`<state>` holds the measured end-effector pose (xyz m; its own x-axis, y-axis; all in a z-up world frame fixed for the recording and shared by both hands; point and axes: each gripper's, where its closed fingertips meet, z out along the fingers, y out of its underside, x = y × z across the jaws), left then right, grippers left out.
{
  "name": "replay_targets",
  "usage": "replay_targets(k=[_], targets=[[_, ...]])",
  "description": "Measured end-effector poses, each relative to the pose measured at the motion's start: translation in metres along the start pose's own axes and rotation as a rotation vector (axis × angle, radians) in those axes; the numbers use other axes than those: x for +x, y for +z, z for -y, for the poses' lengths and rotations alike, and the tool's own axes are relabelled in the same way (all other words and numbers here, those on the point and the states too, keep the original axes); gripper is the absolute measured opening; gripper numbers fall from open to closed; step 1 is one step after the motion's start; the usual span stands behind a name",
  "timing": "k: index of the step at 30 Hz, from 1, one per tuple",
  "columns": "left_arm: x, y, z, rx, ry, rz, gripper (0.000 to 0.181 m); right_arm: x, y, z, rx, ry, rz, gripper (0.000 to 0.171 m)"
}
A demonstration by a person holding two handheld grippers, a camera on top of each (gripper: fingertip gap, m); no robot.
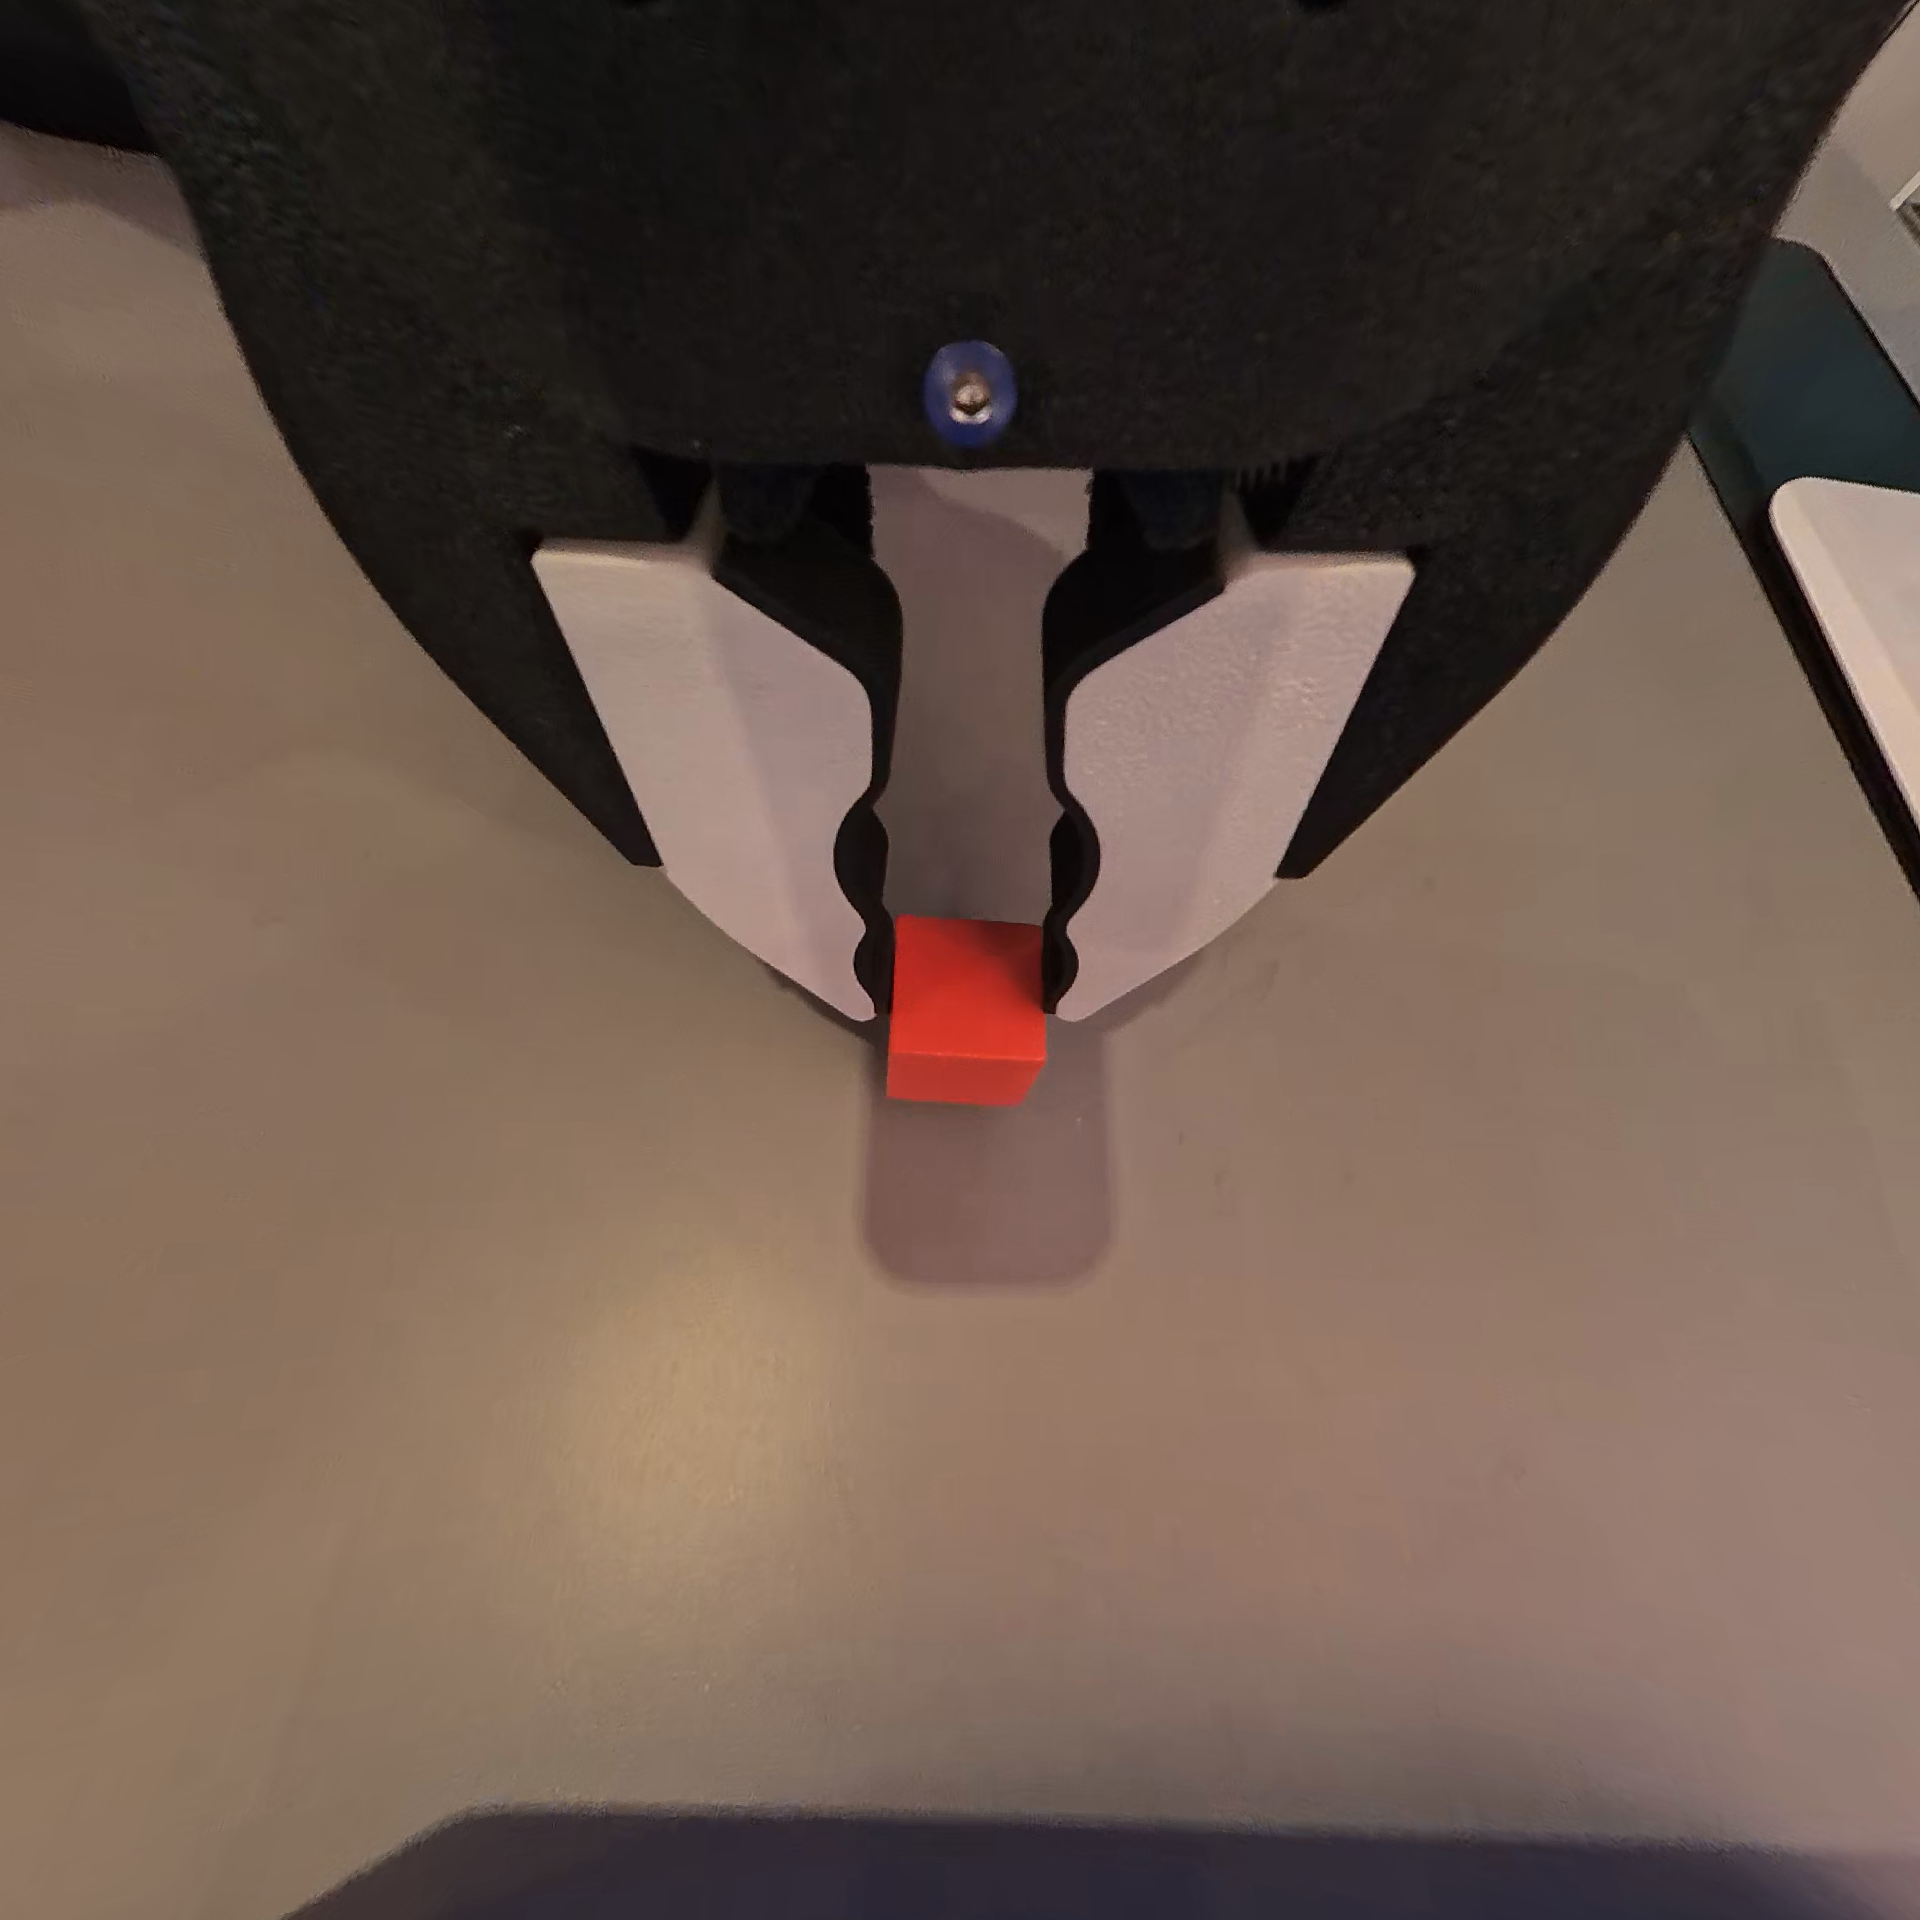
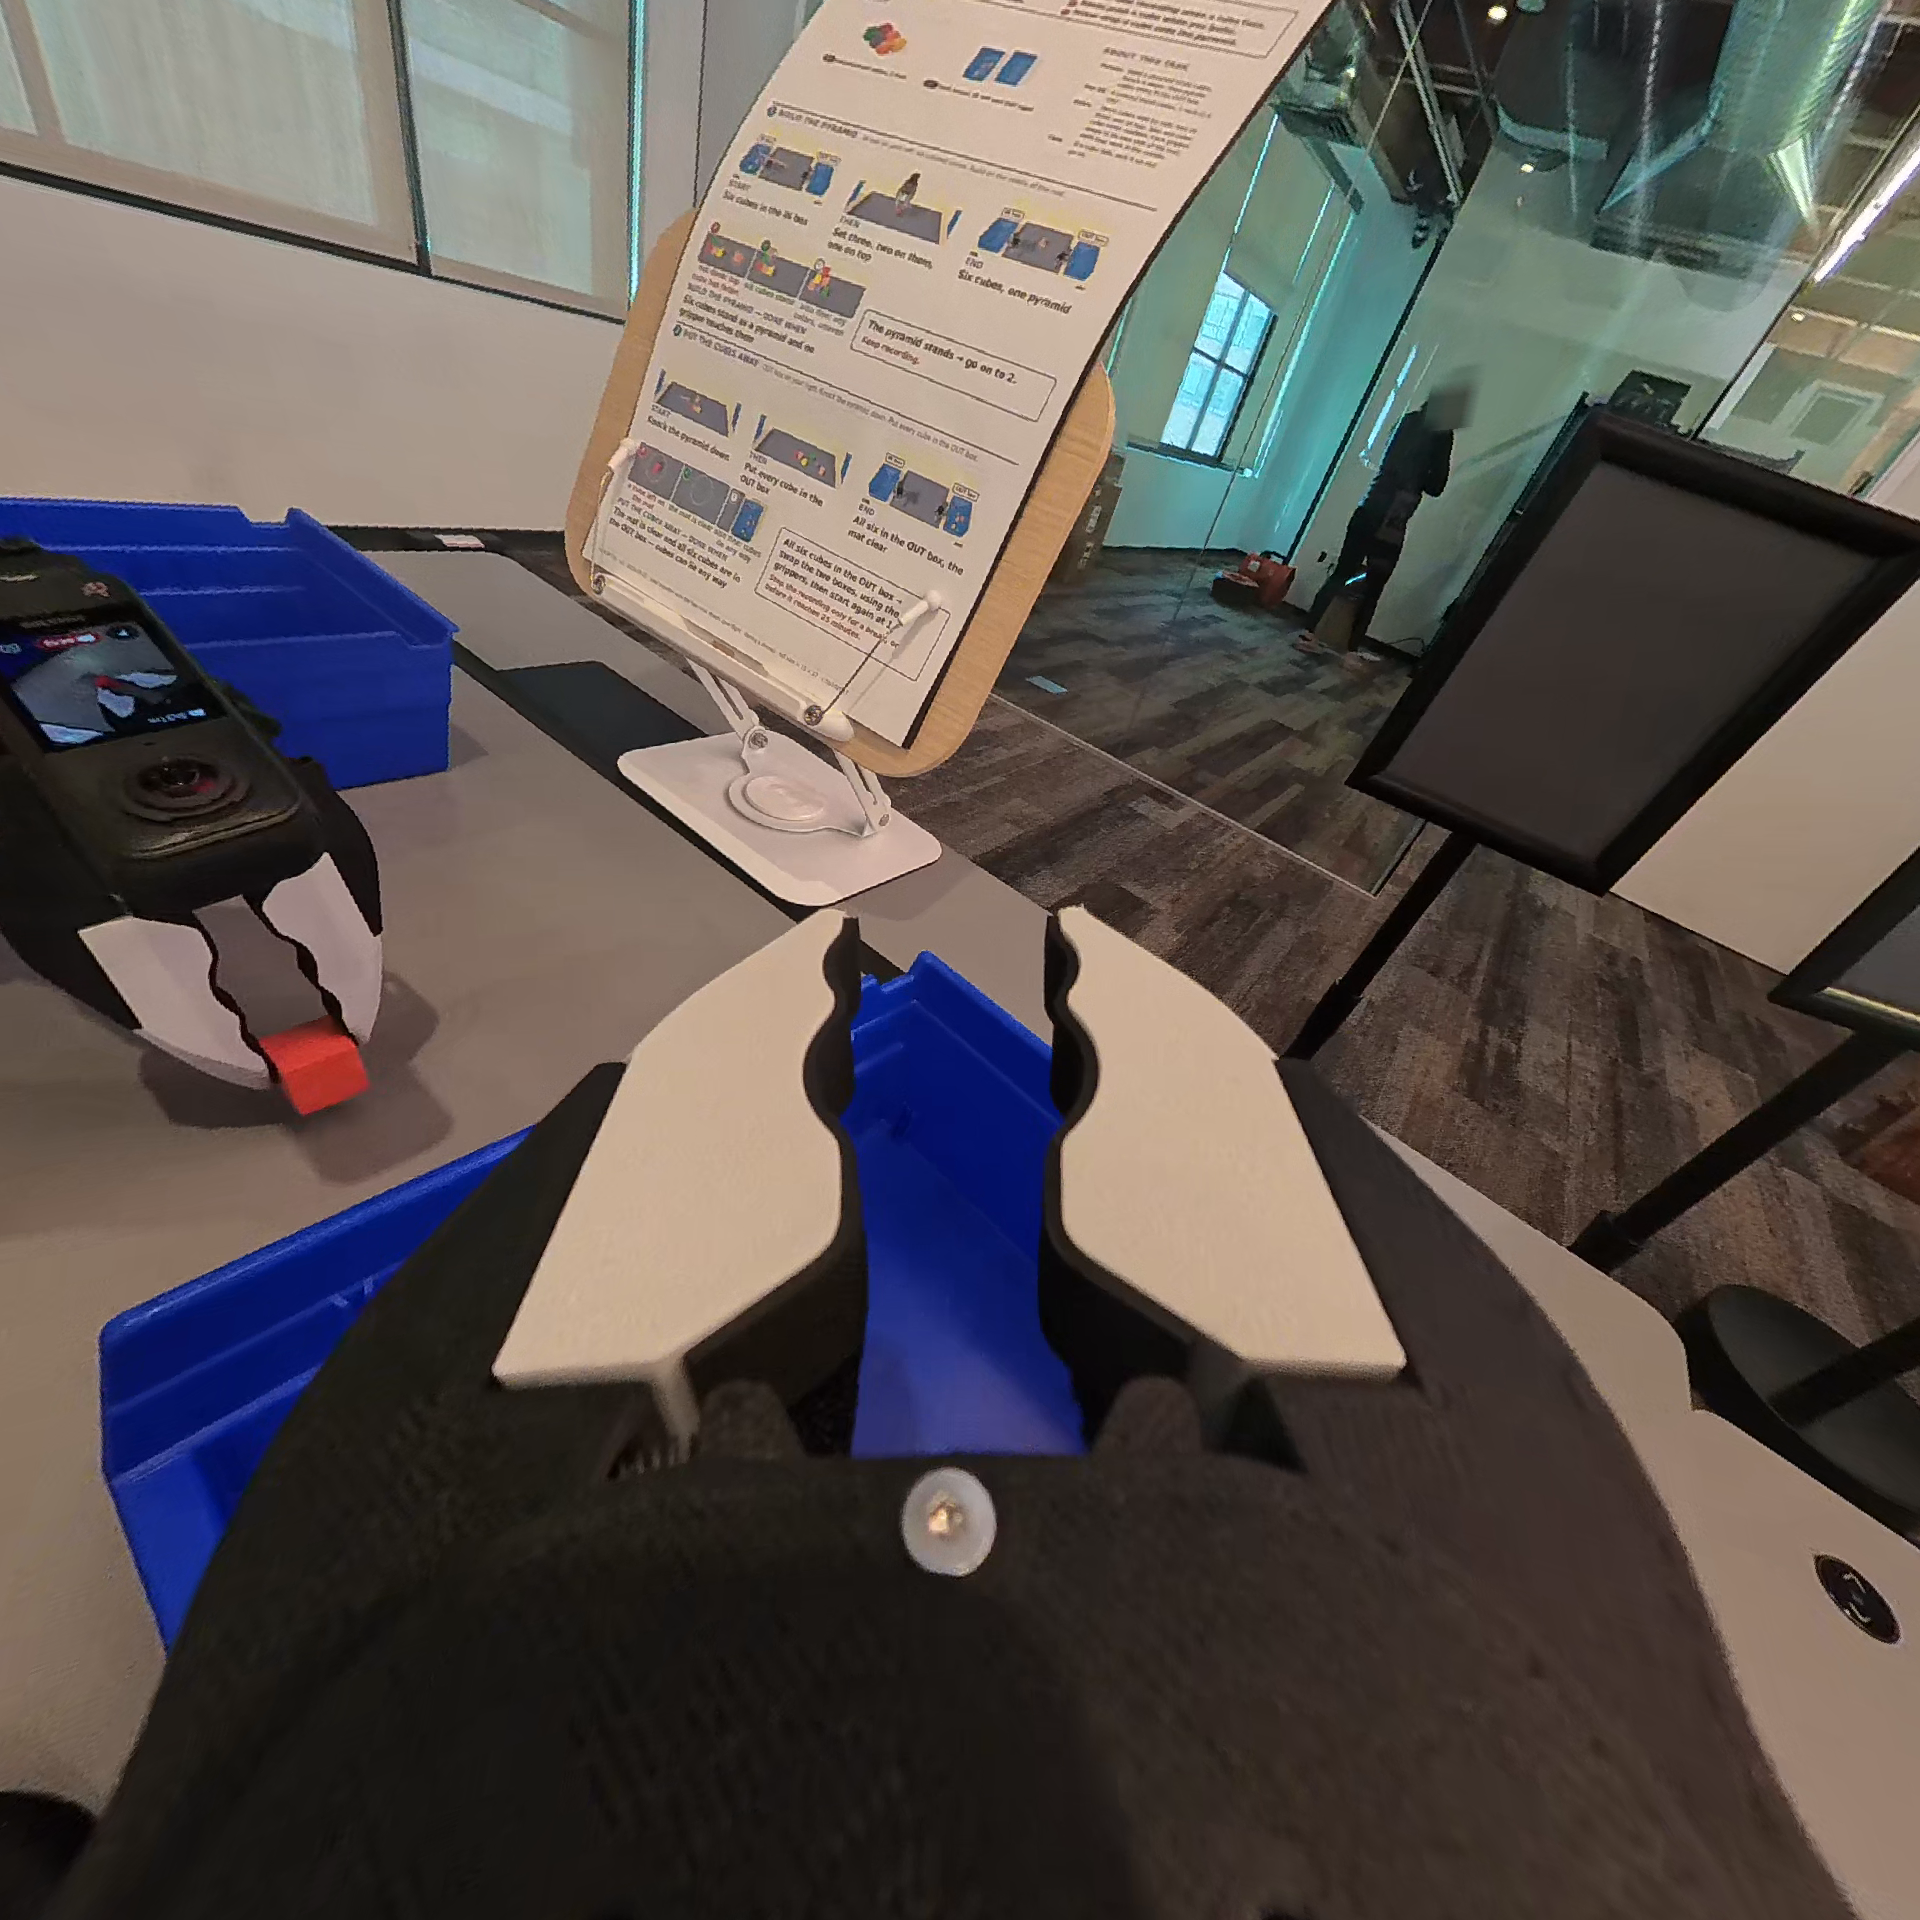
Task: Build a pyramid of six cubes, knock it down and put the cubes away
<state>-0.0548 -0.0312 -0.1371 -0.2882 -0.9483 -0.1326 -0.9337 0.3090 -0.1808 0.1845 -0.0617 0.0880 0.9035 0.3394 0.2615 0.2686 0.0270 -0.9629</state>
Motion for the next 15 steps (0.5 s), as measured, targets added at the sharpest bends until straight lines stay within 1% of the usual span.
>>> replay_targets(k=[15], targets=[[0.002, 0.013, 0.000, -0.024, 0.009, -0.017, 0.027, -0.002, 0.005, -0.006, -0.023, 0.001, 0.019, 0.035]])
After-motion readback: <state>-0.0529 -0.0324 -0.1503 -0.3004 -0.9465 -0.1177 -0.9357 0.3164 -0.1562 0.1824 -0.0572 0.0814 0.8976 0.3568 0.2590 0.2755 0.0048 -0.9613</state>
